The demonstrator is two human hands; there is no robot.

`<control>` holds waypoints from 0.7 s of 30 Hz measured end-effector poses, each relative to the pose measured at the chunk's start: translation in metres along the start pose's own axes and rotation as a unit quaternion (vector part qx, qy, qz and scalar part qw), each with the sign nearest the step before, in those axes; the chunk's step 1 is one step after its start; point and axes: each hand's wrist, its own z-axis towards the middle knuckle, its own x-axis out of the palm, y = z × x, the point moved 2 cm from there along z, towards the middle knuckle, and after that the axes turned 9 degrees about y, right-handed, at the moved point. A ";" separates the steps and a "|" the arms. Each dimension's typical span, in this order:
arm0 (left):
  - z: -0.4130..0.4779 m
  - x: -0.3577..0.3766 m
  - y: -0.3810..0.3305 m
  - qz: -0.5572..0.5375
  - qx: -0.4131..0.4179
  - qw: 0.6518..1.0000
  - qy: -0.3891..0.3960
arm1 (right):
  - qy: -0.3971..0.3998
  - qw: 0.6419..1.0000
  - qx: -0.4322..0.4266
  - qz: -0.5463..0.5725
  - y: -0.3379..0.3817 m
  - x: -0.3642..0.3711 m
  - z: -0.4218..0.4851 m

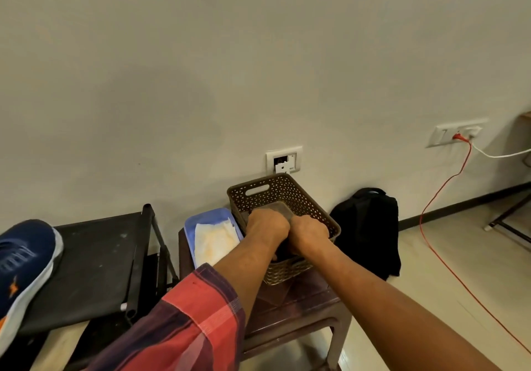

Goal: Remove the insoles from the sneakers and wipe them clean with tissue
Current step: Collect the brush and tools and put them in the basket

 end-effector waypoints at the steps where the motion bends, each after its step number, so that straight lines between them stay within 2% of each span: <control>1: 0.003 -0.001 0.000 0.023 0.003 1.000 -0.006 | 0.003 1.000 0.001 0.004 0.000 -0.002 -0.001; 4: -0.009 -0.022 -0.005 0.054 0.000 0.998 -0.026 | -0.018 0.999 -0.015 0.023 0.002 -0.015 -0.006; 9: -0.042 -0.087 0.013 0.067 -0.004 0.993 -0.101 | -0.125 0.989 -0.060 0.049 0.021 -0.056 -0.035; 16: -0.153 -0.205 0.092 0.089 -0.008 0.982 -0.169 | -0.216 0.957 -0.158 0.114 0.106 -0.102 -0.114; 19: -0.219 -0.222 0.147 0.039 -0.023 0.979 -0.197 | -0.218 0.943 -0.211 0.139 0.168 -0.077 -0.160; 21: -0.263 -0.218 0.194 -0.074 -0.037 0.982 -0.172 | -0.187 0.937 -0.254 0.147 0.213 -0.034 -0.194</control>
